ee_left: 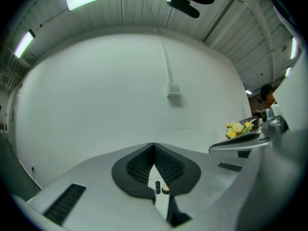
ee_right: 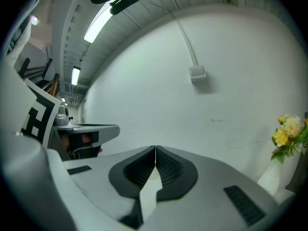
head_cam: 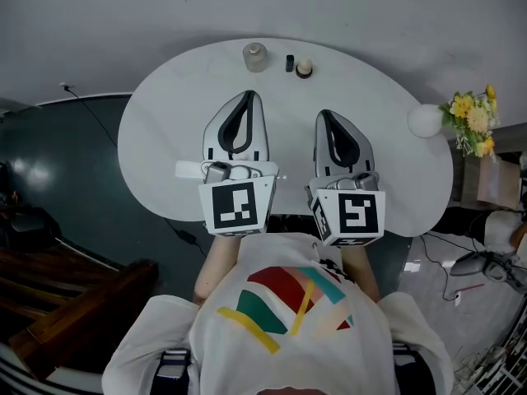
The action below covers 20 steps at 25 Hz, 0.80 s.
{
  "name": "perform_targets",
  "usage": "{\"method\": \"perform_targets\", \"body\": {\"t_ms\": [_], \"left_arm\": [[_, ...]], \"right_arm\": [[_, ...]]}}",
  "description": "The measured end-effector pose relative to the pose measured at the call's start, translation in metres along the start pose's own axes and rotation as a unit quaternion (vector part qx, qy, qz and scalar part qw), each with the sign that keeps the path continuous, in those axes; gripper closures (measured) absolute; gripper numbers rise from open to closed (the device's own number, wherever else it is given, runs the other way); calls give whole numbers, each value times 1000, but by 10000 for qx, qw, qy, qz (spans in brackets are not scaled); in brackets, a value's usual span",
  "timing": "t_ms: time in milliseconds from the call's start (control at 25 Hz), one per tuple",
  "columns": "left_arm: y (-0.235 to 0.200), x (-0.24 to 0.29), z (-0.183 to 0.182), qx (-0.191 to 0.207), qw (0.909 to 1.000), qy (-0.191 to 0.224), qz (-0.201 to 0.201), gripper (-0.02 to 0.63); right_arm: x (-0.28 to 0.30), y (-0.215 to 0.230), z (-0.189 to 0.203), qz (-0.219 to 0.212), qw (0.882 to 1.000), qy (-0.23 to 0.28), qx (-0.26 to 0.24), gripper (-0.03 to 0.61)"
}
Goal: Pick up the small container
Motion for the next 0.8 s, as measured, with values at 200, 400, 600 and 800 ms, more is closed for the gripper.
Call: {"method": "perform_targets", "body": {"t_ms": [200, 400, 600, 800], "left_arm": [[-5, 5, 2, -42, 9999, 21, -134, 596], [-20, 10, 9, -77, 9993, 17, -359, 596], [-43, 13, 33, -14, 9982, -188, -578, 596], [-68, 11, 66, 41, 9957, -411, -834, 595]], "right_arm": [[12, -4, 4, -130, 9999, -20, 60, 566], [49, -16, 6, -438, 9987, 103, 239, 563], [94, -24, 14, -674, 9975, 137, 176, 460], [129, -31, 43, -864, 9961, -64, 152, 385]]}}
Point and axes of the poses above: the fingertips, and each gripper's own axes: x forward along the fingers, y to its right, z out of its underside, the point moved 1 cm from there along -x, backward along the fingers, and after that the axes turned 13 degrees about y, right-handed, at the moved point
